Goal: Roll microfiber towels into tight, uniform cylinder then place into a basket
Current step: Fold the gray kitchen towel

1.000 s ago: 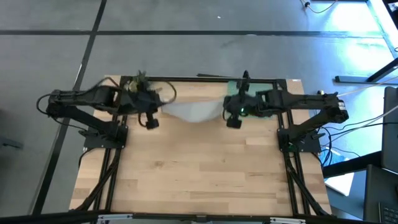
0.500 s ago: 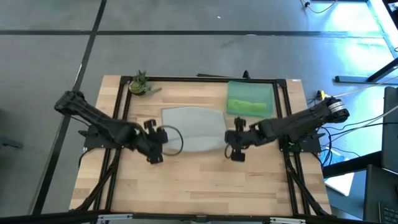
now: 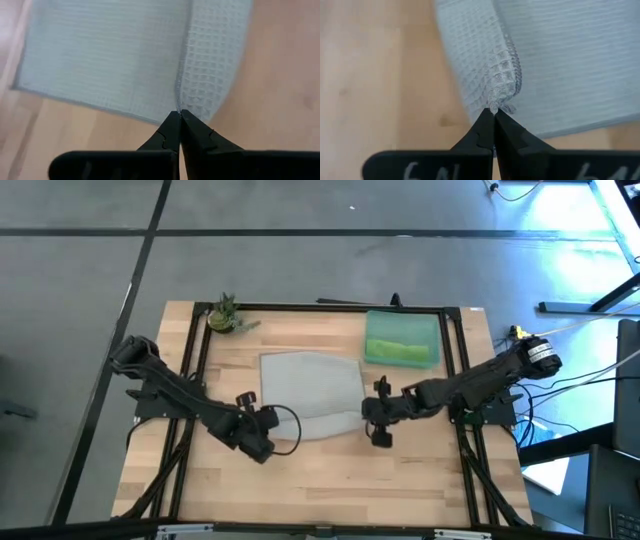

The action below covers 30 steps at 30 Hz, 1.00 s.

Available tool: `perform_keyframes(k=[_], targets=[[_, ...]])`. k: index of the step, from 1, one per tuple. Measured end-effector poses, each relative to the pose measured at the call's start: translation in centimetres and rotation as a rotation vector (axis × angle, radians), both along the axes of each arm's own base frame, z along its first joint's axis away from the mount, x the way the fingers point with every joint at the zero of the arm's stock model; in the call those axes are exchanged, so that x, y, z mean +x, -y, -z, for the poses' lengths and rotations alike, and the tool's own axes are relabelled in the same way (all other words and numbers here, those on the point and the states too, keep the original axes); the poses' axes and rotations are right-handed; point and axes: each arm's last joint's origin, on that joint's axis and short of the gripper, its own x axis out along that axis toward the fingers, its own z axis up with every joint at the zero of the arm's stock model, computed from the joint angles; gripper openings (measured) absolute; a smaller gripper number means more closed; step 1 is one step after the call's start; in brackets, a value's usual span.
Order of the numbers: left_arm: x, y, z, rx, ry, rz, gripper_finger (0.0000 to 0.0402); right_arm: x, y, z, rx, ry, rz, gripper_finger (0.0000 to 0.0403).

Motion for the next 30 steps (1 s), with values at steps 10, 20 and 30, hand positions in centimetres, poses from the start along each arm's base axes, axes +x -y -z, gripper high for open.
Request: perform_keyframes(k=[10, 20, 30], targets=[[0.3, -3.8, 0.4, 0.21, -0.019, -0.256, 0.0, 1.7, 5.8, 1.1, -0.181, -0.011, 0.095, 0.0003], [1.6, -8.6, 0.4, 0.352, -0.047, -0.36, 0.0, 2.6, 11.8, 1.9, -0.326, -0.011, 0.271, 0.0003], [1.3, -12.7, 2.7, 0.397, -0.057, -0.486, 0.0, 2.9, 15.2, 2.7, -0.386, -0.013, 0.323, 0.0003]])
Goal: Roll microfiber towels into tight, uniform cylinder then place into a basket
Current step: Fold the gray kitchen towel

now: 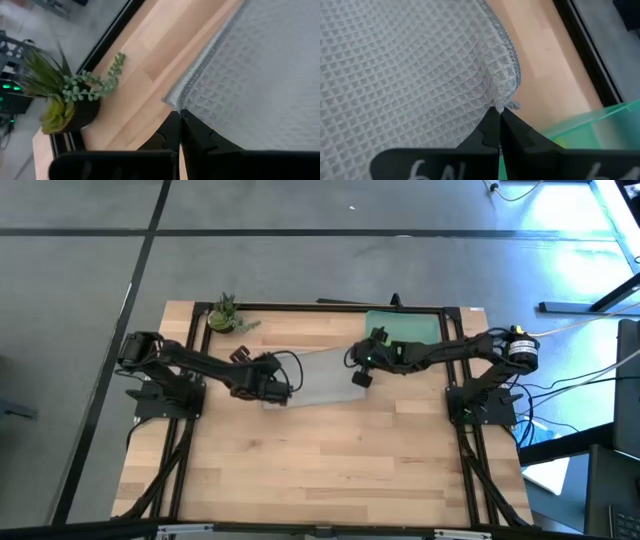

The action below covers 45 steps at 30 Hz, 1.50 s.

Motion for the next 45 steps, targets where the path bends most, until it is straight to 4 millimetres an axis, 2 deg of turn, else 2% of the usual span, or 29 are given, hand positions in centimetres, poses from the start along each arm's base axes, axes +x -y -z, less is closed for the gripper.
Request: perform_keyframes(k=[5, 11, 19, 28, 33, 39, 45], targets=[[-0.2, -1.3, 1.6, 0.01, 0.027, -0.021, 0.0, 0.0, 0.4, -0.1, 0.009, 0.016, 0.001, 0.0003], [-0.1, -2.3, 1.9, 0.012, 0.049, -0.044, 0.0007, 0.0, 0.4, -0.1, 0.013, 0.022, 0.007, 0.0019], [-0.1, -3.6, 1.8, 0.033, 0.042, -0.078, 0.0045, 0.1, 0.4, -0.1, 0.017, 0.041, 0.018, 0.0067], [-0.2, -4.6, 1.8, 0.034, 0.047, -0.119, 0.0097, 0.2, 0.4, -0.3, 0.025, 0.064, 0.019, 0.0152], [-0.3, -5.3, 1.8, 0.035, 0.049, -0.145, 0.0101, 0.3, 0.4, -0.3, 0.025, 0.069, 0.021, 0.019], [-0.4, -5.7, 1.8, 0.034, 0.048, -0.162, 0.01, 0.3, 0.4, -0.3, 0.025, 0.071, 0.022, 0.0215], [-0.4, -5.6, 2.2, -0.136, 0.037, -0.139, 0.01, 0.3, 0.3, -0.3, 0.063, 0.091, 0.023, 0.0221]])
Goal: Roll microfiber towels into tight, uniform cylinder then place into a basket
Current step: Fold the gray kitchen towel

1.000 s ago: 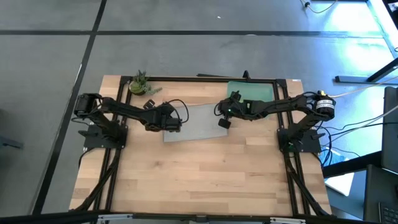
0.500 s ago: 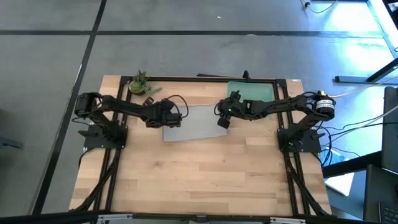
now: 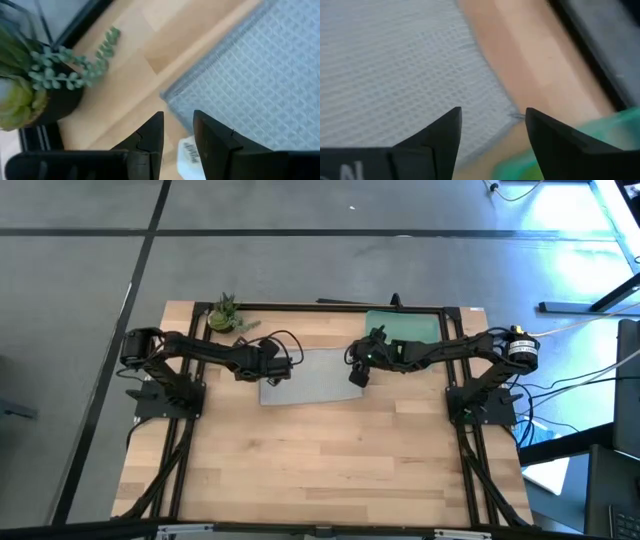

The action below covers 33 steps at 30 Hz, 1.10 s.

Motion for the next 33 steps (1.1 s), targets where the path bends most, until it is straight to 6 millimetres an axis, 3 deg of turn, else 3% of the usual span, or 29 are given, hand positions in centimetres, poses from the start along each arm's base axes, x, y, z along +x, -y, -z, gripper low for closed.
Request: perform_keyframes(k=[7, 15, 23, 33], targets=[[0.1, 0.3, 0.0, -0.019, -0.007, 0.028, 0.0101, 0.3, -1.1, 0.1, 0.247, 0.06, -0.205, 0.0221], [0.9, 2.7, 0.7, -0.163, 0.018, 0.23, 0.0098, 0.9, -3.9, 1.9, 0.435, 0.0, -0.334, 0.0221], [0.3, 4.2, 3.0, -0.214, 0.087, 0.309, 0.01, 1.5, -5.0, 4.7, 0.396, -0.102, -0.298, 0.0221], [-0.9, 5.7, 4.3, -0.394, 0.121, 0.282, 0.01, 1.5, -4.5, 4.6, 0.29, -0.099, -0.21, 0.0221]])
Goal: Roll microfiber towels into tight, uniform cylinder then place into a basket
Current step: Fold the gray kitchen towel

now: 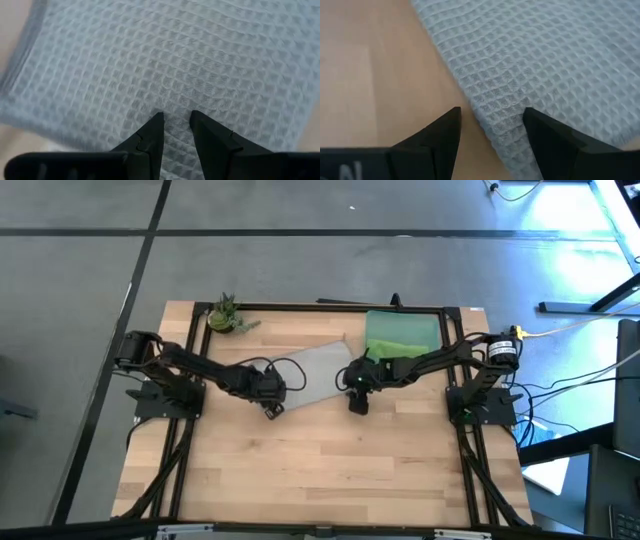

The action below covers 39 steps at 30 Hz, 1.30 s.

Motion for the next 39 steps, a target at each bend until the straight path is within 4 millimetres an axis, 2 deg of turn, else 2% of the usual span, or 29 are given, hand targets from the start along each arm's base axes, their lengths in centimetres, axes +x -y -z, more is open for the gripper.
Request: perform_keyframes(k=[6, 10, 13, 15, 17, 21, 26, 29, 34, 39], targets=[[0.6, 2.5, -0.2, -0.128, 0.067, 0.061, 0.01, 0.0, 0.6, -0.1, -0.034, -0.001, 0.037, 0.0221], [1.1, 3.5, -0.6, -0.128, 0.115, 0.147, 0.01, 0.0, 0.9, -0.2, -0.043, 0.001, 0.035, 0.0221], [1.3, 3.8, -1.9, -0.061, 0.124, 0.147, 0.01, 0.2, 1.0, -0.6, -0.073, -0.008, 0.007, 0.0221], [1.8, 3.7, -4.0, 0.002, 0.176, 0.134, 0.01, 0.6, 1.1, -1.3, -0.074, 0.013, 0.014, 0.0221], [1.5, 3.3, -5.4, 0.084, 0.171, 0.11, 0.01, 1.0, 0.9, -2.1, -0.076, 0.03, 0.008, 0.0221], [0.4, 2.5, -6.3, 0.209, 0.143, 0.05, 0.01, 1.4, 0.0, -2.5, -0.02, 0.048, -0.05, 0.0221], [-0.7, 1.6, -4.4, 0.221, 0.089, -0.037, 0.01, 1.6, -1.0, -2.5, 0.095, 0.07, -0.146, 0.0221], [-1.7, 1.2, -2.7, 0.22, 0.039, -0.084, 0.01, 1.7, -1.1, -2.3, 0.09, 0.065, -0.144, 0.0221], [-2.3, 1.3, -0.8, 0.127, 0.055, -0.101, 0.01, 2.0, -0.7, -1.6, 0.075, 0.062, -0.094, 0.0221], [-2.5, 1.9, -0.1, 0.053, 0.103, -0.1, 0.01, 2.0, 0.3, -0.1, 0.004, 0.014, -0.029, 0.0221]])
